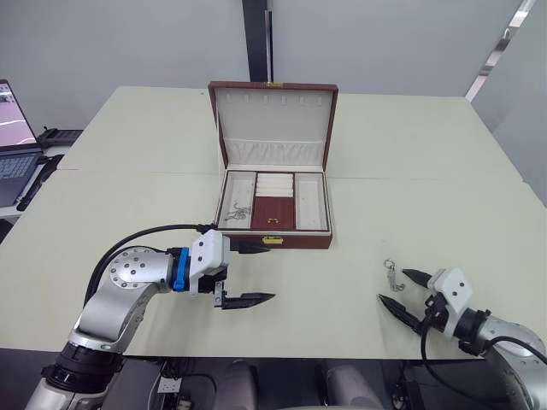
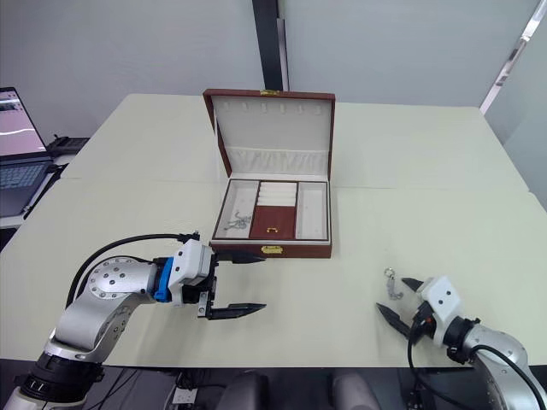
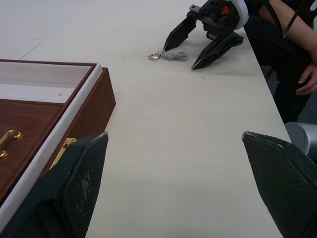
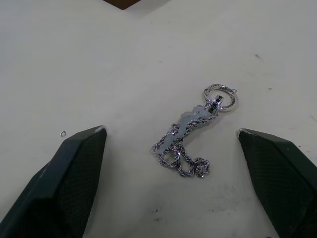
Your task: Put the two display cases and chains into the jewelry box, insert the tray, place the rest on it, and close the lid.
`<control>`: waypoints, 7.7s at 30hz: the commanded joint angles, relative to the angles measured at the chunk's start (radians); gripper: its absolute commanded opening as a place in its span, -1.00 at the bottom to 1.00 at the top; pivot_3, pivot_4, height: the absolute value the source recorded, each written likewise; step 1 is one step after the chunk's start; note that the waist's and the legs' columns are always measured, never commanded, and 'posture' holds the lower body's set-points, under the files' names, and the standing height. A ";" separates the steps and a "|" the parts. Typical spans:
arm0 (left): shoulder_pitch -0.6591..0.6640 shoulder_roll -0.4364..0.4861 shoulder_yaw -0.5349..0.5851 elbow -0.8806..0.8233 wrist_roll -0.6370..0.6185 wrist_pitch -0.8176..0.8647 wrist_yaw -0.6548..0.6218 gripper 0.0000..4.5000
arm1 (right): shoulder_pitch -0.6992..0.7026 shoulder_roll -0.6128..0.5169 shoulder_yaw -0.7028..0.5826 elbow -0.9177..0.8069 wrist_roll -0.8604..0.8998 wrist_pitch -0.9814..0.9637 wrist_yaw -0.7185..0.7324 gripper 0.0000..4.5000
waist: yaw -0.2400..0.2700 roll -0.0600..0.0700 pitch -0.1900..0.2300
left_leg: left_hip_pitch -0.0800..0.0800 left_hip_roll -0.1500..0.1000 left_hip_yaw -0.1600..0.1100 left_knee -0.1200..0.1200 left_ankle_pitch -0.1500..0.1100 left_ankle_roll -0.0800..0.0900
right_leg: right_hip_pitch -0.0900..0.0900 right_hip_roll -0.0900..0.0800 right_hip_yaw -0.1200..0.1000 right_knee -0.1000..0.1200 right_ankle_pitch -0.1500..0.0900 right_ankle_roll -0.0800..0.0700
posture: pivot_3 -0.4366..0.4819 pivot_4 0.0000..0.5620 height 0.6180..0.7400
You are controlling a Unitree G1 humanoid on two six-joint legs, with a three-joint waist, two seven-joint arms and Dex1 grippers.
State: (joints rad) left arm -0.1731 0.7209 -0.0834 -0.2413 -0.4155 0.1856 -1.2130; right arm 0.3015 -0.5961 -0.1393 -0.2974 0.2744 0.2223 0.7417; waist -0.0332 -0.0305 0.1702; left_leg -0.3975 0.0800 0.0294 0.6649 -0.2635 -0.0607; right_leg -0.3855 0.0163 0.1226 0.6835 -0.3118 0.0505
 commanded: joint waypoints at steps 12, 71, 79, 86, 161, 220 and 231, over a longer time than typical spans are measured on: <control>-0.029 -0.006 -0.005 -0.022 -0.005 0.018 0.011 1.00 | -0.035 0.017 0.003 0.045 0.009 0.052 -0.026 -0.71 | 0.000 -0.002 -0.002 | 0.000 0.000 0.000 0.000 0.000 0.000 | 0.000 0.000 0.000 0.000 0.000 0.000 | -0.05 -0.47 1.00; 0.277 -0.071 0.314 -0.172 -0.092 0.103 0.379 1.00 | -0.860 0.202 0.242 0.131 0.096 0.456 -0.172 -0.99 | -0.001 -0.001 -0.001 | -0.003 0.001 0.000 -0.002 0.000 0.000 | -0.003 -0.001 -0.001 0.000 0.000 -0.001 | -0.05 -0.47 1.00; 0.283 -0.071 0.312 -0.173 -0.091 0.096 0.383 1.00 | -0.873 0.215 0.247 0.135 0.085 0.496 -0.185 -0.99 | -0.002 -0.001 -0.001 | -0.003 0.001 0.000 -0.002 0.000 0.000 | -0.003 -0.001 -0.002 0.000 0.000 -0.001 | -0.05 -0.47 1.00; 0.280 -0.070 0.308 -0.172 -0.090 0.097 0.383 1.00 | -0.866 0.205 0.262 0.135 0.054 0.468 -0.155 -0.86 | -0.002 -0.001 -0.001 | -0.003 0.001 0.000 -0.002 0.000 0.000 | -0.004 -0.001 -0.001 -0.001 0.000 -0.001 | -0.05 -0.47 1.00; -0.436 -0.204 0.156 0.773 0.177 -0.017 0.347 -1.00 | -1.002 0.225 0.186 0.861 -0.135 -0.130 0.087 -0.99 | 0.000 0.000 0.000 | -0.003 0.000 0.002 -0.001 0.000 -0.001 | -0.004 -0.001 -0.001 0.002 0.000 -0.002 | -0.05 -0.47 1.00; 0.128 -0.125 0.315 0.044 -0.041 0.285 0.313 -1.00 | -0.487 0.066 0.170 0.039 0.051 0.327 0.188 -0.99 | 0.000 0.000 0.000 | -0.003 0.000 0.000 -0.002 0.000 0.000 | -0.003 -0.001 -0.002 -0.001 -0.001 -0.002 | -0.05 -0.47 1.00; 0.448 -0.228 0.572 -0.205 -0.173 0.028 0.323 -1.00 | -0.604 0.002 0.108 0.304 0.032 0.170 0.214 -0.99 | -0.011 -0.001 0.000 | -0.002 0.001 0.002 -0.002 0.000 0.000 | -0.003 -0.002 0.000 -0.001 -0.001 -0.002 | -0.05 -0.47 1.00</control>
State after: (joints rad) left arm 0.2511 0.5062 0.4493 -0.3741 -0.5356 0.2544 -0.8814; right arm -0.2755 -0.5857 -0.0117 -0.0159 0.3040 0.4418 0.9425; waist -0.0443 -0.0313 0.1705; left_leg -0.3996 0.0805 0.0309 0.6626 -0.2638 -0.0607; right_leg -0.3880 0.0145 0.1221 0.6821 -0.3126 0.0489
